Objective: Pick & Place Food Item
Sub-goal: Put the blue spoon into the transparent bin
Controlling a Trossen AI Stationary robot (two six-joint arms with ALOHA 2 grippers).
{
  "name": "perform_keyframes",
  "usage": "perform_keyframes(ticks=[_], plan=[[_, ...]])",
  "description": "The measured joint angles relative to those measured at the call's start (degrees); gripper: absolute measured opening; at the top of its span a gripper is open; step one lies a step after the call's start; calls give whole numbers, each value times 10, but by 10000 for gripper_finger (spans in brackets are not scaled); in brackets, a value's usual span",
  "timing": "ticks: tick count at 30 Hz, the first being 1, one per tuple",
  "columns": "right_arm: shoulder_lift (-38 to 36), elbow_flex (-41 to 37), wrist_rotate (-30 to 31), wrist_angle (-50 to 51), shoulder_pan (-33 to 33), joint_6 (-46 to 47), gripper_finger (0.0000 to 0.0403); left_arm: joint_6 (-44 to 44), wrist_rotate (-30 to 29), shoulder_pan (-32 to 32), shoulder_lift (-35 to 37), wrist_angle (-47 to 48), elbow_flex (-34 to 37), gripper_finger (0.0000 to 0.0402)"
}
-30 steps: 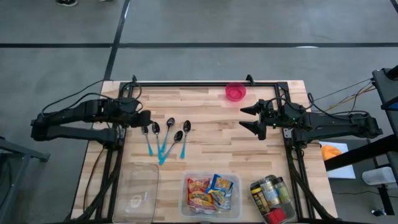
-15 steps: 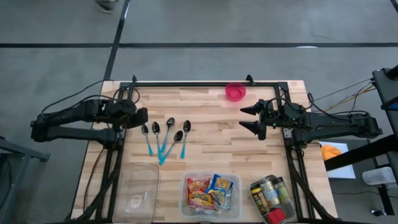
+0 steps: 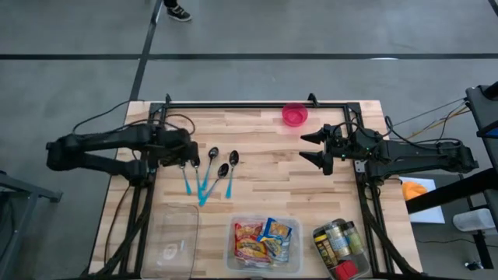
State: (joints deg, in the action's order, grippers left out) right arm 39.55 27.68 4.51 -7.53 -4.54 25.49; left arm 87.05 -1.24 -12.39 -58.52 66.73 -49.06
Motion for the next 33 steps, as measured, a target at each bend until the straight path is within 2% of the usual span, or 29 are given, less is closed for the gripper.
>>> perform_keyframes(ticks=[6,15,22,33], plan=[[0,0,0,0,0,0,381,-28,0,-1,-85,0,0,163],[0,0,0,0,0,0,381,5,3,-1,-176,-10,34,164],[0,0,0,0,0,0,381,23,29,-1,-179,-114,110,164],[0,0,0,0,0,0,381,26,4,-11,-161,-215,181,164]])
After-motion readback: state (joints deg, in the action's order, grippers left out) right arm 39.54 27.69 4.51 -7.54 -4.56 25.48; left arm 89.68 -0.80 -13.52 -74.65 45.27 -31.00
